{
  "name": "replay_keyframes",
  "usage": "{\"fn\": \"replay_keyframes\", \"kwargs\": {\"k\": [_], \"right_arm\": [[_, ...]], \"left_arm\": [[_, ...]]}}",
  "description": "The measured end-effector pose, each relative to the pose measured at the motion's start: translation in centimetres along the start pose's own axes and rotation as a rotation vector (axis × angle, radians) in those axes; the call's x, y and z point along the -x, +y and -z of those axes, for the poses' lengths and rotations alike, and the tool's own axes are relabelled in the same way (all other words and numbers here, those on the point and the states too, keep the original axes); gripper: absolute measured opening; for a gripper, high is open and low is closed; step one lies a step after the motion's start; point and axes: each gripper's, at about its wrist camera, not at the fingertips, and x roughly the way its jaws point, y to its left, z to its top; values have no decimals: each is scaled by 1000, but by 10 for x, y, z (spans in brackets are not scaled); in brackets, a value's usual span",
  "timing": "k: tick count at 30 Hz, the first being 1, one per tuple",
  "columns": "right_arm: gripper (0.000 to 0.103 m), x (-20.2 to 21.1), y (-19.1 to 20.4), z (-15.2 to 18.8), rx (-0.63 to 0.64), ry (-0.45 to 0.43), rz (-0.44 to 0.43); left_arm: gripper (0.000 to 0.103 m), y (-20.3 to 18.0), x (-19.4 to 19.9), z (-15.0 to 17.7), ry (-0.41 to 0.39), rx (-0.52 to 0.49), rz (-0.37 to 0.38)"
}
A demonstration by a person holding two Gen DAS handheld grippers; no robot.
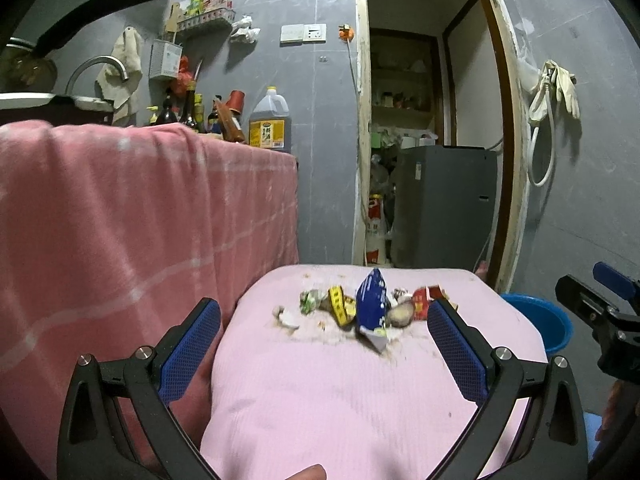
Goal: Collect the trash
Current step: 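Grasp the blue snack wrapper with the left tool while the right tool grasps the red wrapper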
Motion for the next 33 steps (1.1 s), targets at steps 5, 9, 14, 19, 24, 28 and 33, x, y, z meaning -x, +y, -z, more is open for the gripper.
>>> {"fn": "replay_keyframes", "kwargs": {"k": [5, 9, 14, 19, 24, 28, 33], "right_arm": [[103, -32, -12, 1, -1, 27, 28], [103, -65, -23, 6, 8, 74, 36], [103, -105, -38, 13, -11, 173, -23], [103, -142, -47, 22, -23, 296, -45], [103, -168, -49, 23, -30, 360, -59], [103, -185, -47, 23, -4, 401, -89], [79, -207, -38, 27, 46, 475, -126]], "left_arm": [[101, -2, -42, -5, 60, -8, -4], [101, 1, -79, -1, 154, 11, 3], [101, 0, -112, 5, 232, 8, 19], [101, -5, -136, 14, 315, -2, 21], [101, -4, -157, 24, 427, -1, 17], [98, -2, -164, 26, 466, 6, 43], [76, -4, -169, 24, 498, 11, 104]]}}
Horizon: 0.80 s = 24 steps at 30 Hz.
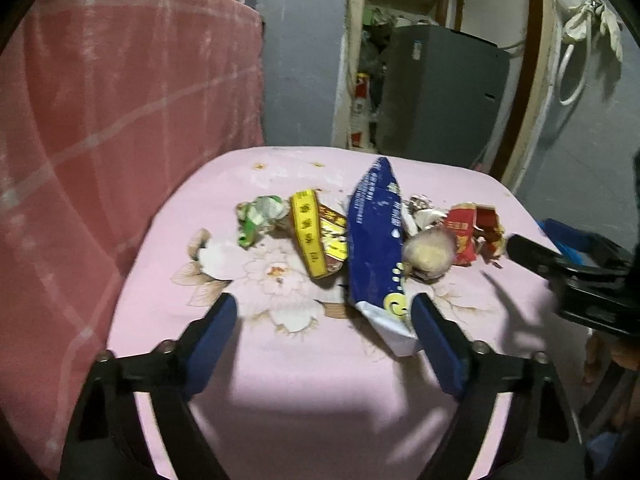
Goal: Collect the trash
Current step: 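Grasp the blue snack wrapper with the left tool while the right tool grasps the red wrapper, then carry both wrappers over the blue basin and open both tools to drop them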
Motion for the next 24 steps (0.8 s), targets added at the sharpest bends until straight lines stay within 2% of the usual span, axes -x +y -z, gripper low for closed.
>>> {"fn": "replay_keyframes", "kwargs": {"k": [2, 4, 8, 11, 16, 19, 24], "right_arm": [[68, -7, 1, -1, 12, 26, -12], [62, -12, 2, -2, 22, 38, -20], [55, -25, -4, -3, 8, 83, -71], [45, -29, -9, -3, -21, 100, -116], [28, -30, -13, 0, -44, 107, -149], [20, -24, -14, 5, -53, 100, -155], [14, -7, -15, 13, -78, 56, -146]], "left_arm": [[68, -2, 0, -1, 19, 3, 30], [57, -4, -2, -4, 44, 12, 78], [54, 0, -5, -8, 89, 55, 129], [43, 4, -6, -15, 109, 96, 152], [18, 11, -7, -18, 130, 145, 201], [11, 12, -6, -20, 133, 149, 218], [11, 4, 5, -21, 94, 127, 219]]}}
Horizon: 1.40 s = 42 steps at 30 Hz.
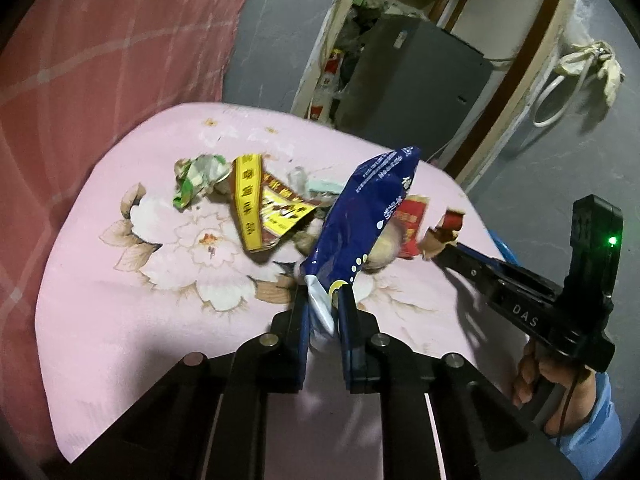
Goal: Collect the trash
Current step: 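Carry both wrappers over the blue basin and open both tools to drop them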
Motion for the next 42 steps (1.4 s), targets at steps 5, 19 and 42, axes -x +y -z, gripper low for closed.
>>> {"fn": "replay_keyframes", "kwargs": {"k": [5, 19, 42], "right_arm": [[10, 13, -3, 4, -28, -29, 7], [6, 72, -13, 12, -89, -228, 26], [7, 166, -182, 27, -404, -369, 351]], "left_arm": [[10, -11, 10, 9, -42, -30, -17], [10, -36, 16, 1, -139, -55, -38], [10, -254, -134, -58, 58, -248, 186]]}}
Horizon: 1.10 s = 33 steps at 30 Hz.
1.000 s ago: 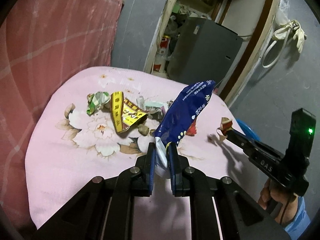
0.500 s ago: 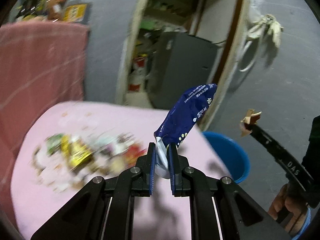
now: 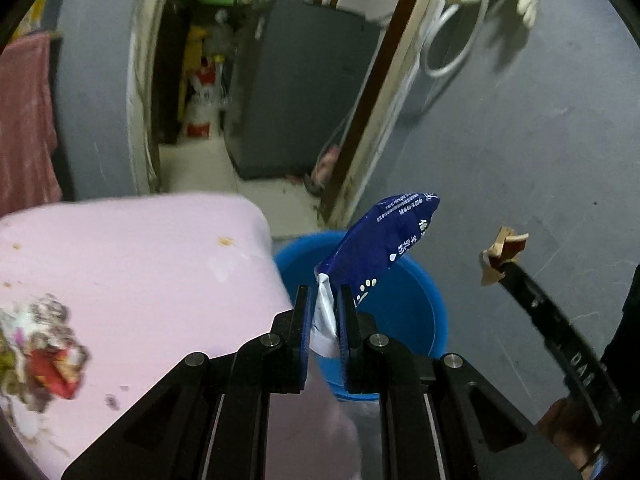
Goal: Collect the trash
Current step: 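Carry both wrappers over the blue basin and open both tools to drop them, then move both tools back above the remaining trash on the stool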
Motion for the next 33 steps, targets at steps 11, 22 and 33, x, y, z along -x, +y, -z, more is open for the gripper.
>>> {"fn": "replay_keyframes", "kwargs": {"k": [11, 22, 33], "right_arm": [[24, -55, -46, 26, -162, 148, -18], [57, -33, -37, 15, -133, 95, 22], [100, 34, 35, -18, 5, -112, -16]], "left_arm": [[11, -2, -81, 1, 193, 54, -16], [36, 10, -29, 4, 53, 95, -21], [77, 28, 86, 3, -249, 90, -80]]}}
